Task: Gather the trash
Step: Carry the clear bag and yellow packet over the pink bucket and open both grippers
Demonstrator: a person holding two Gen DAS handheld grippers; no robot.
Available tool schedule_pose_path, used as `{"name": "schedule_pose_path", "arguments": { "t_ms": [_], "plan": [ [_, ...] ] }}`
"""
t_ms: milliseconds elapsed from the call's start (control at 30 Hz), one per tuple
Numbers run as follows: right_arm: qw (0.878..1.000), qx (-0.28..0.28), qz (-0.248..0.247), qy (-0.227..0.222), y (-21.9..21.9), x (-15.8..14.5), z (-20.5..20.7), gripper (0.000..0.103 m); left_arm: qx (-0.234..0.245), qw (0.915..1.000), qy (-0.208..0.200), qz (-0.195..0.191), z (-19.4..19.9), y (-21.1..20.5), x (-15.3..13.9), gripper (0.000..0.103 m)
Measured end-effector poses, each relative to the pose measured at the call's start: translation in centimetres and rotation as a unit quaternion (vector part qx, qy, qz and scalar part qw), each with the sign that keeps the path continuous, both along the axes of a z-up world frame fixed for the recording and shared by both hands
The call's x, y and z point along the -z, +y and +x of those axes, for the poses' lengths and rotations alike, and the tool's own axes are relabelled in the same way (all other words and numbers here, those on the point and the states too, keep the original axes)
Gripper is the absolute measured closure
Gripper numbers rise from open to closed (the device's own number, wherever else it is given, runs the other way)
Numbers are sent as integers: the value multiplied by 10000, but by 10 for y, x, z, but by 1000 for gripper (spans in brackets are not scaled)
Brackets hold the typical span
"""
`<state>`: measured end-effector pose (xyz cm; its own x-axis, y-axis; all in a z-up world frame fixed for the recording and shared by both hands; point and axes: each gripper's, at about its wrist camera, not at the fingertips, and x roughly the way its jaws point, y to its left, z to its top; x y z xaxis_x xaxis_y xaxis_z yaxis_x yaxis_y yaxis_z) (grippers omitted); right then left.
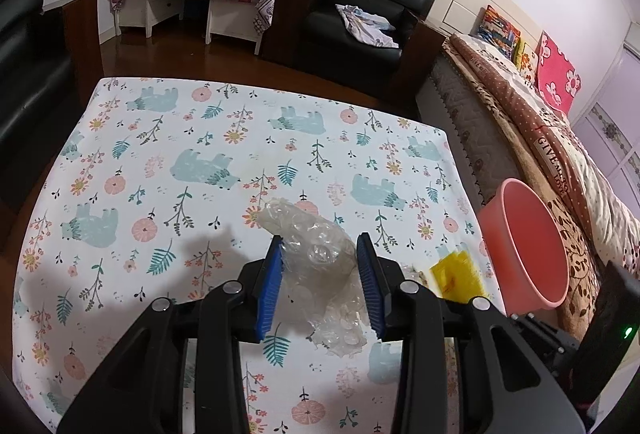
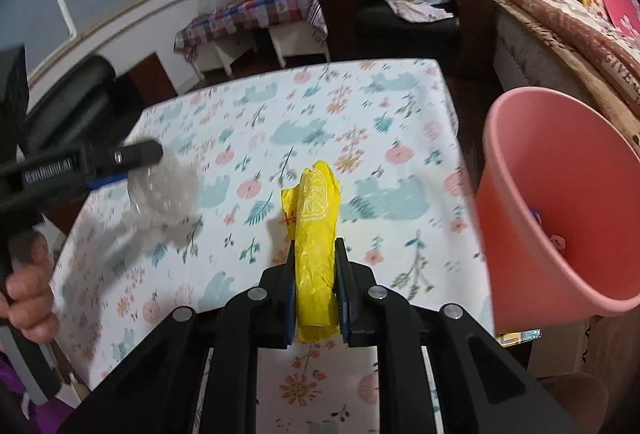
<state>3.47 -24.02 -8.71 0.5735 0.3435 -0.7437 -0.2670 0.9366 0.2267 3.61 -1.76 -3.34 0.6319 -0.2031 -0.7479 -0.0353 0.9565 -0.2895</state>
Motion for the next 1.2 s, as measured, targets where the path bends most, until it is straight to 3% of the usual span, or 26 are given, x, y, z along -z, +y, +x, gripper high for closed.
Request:
{"name": "schedule_pose_path", "arguments": {
  "t_ms": [400,667,933,1200],
  "plan": [
    [9949,822,422,-416,-63,-33,1,88,217,9997,-92,-9,2,-17,-7,66],
    [9835,1616,547,-596,-125,-45,0,88,603,9979,-235,-15,8,-49,-16,66],
    [9707,2237,547,-683,-174,-45,-6,88,1177,9919,-480,-8,16,-98,-32,66],
    [9646,2497,578,-612,-198,-34,-10,88,1748,9818,-745,-35,26,-154,-50,66]
  ]
}}
